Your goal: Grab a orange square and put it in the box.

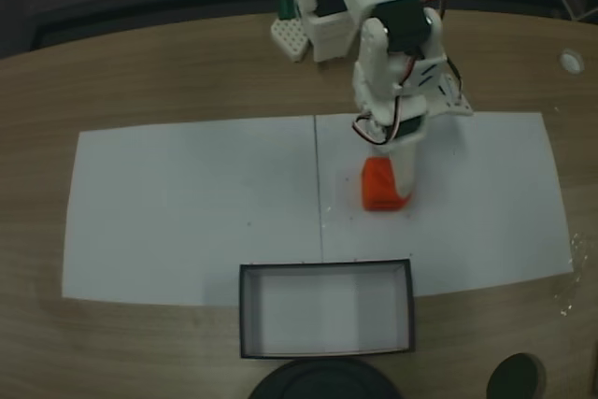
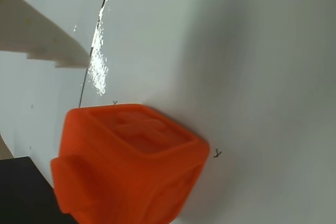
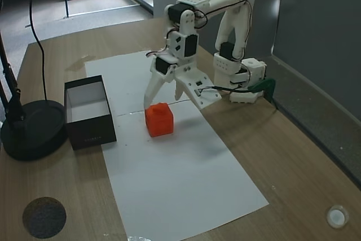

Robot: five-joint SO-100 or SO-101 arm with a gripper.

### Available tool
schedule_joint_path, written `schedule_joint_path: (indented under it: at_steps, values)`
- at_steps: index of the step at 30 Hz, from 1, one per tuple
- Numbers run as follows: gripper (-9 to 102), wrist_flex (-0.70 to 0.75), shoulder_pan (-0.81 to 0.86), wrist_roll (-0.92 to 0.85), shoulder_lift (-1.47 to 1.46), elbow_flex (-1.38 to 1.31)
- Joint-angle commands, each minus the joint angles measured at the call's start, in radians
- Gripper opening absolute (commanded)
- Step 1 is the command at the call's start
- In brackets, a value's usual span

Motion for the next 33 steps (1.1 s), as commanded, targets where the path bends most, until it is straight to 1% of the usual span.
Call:
schedule_joint_path:
  at_steps: [1,9,10,11,13,15,16,19,22,25,27,30,33]
  values:
    - [37,0.002,-0.023,0.006,-0.064,-0.104]
    - [36,-0.069,0.002,-0.003,-0.184,-0.104]
    - [34,-0.075,0.005,-0.005,-0.192,-0.104]
    - [29,-0.08,0.009,-0.005,-0.201,-0.104]
    - [15,-0.086,0.018,-0.005,-0.213,-0.112]
    - [3,-0.112,0.028,-0.006,-0.216,-0.112]
    - [1,-0.118,0.029,-0.011,-0.216,-0.112]
    - [1,-0.13,0.018,-0.035,-0.201,-0.132]
    - [1,-0.071,0.031,-0.044,-0.152,-0.276]
    - [1,0.009,0.074,-0.048,-0.067,-0.508]
    - [1,0.031,0.109,-0.048,-0.029,-0.686]
    - [1,-0.011,0.19,-0.048,-0.021,-0.914]
    - [1,-0.087,0.278,-0.048,-0.092,-1.037]
